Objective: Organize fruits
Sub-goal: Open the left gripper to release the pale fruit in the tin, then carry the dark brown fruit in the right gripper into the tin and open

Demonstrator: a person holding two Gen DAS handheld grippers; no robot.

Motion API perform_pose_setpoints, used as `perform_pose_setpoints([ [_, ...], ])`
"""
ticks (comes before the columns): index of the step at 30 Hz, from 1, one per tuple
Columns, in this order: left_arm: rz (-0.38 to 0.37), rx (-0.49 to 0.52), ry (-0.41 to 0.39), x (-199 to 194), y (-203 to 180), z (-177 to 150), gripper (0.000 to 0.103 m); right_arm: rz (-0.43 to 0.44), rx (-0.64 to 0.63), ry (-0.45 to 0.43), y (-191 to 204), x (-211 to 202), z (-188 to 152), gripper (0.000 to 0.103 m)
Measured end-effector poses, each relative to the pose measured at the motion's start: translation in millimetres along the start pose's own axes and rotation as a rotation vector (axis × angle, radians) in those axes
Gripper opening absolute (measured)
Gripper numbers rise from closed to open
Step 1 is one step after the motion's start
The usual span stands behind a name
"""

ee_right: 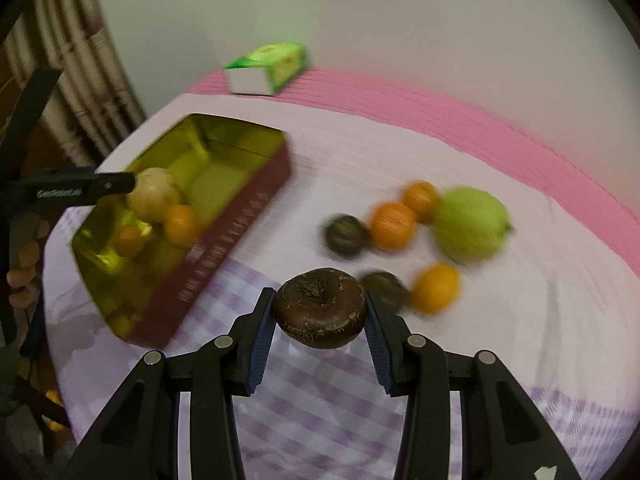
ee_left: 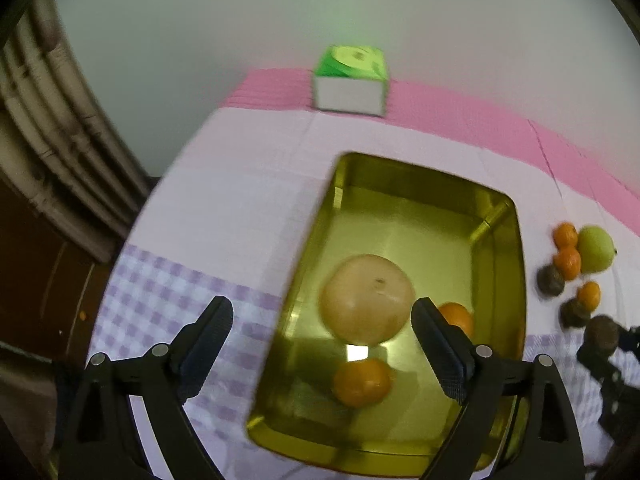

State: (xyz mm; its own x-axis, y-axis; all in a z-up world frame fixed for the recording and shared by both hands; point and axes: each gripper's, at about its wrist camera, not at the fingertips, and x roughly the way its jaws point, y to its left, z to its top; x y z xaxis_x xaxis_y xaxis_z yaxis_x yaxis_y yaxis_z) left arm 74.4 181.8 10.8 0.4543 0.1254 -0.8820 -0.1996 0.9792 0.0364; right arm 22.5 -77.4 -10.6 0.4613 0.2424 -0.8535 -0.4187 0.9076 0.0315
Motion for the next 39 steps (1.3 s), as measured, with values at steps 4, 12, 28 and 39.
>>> perform_pose_setpoints([
  [4,0.047,-0.073,-0.016,-3.6,26.2,-1.2,0.091,0.058,-0.077,-0.011,39.1,5.6,18.2,0.040],
  [12,0.074,-0.156,-0.024,-13.9,69.0,-22.7,0.091,0.127,-0.201,0.014,96.6,30.6,33.8,0.041],
  [28,0.039,-0.158,0.012,-4.0,69.3,-31.4,0.091,0.118,-0.299,0.115,141.4,72.3,29.8,0.041],
  [39,0.025,-0.139,0.028,1.3,62.1,-31.9,0.091,0.098,-0.284,0.136,138.6,85.9,27.5,0.041],
])
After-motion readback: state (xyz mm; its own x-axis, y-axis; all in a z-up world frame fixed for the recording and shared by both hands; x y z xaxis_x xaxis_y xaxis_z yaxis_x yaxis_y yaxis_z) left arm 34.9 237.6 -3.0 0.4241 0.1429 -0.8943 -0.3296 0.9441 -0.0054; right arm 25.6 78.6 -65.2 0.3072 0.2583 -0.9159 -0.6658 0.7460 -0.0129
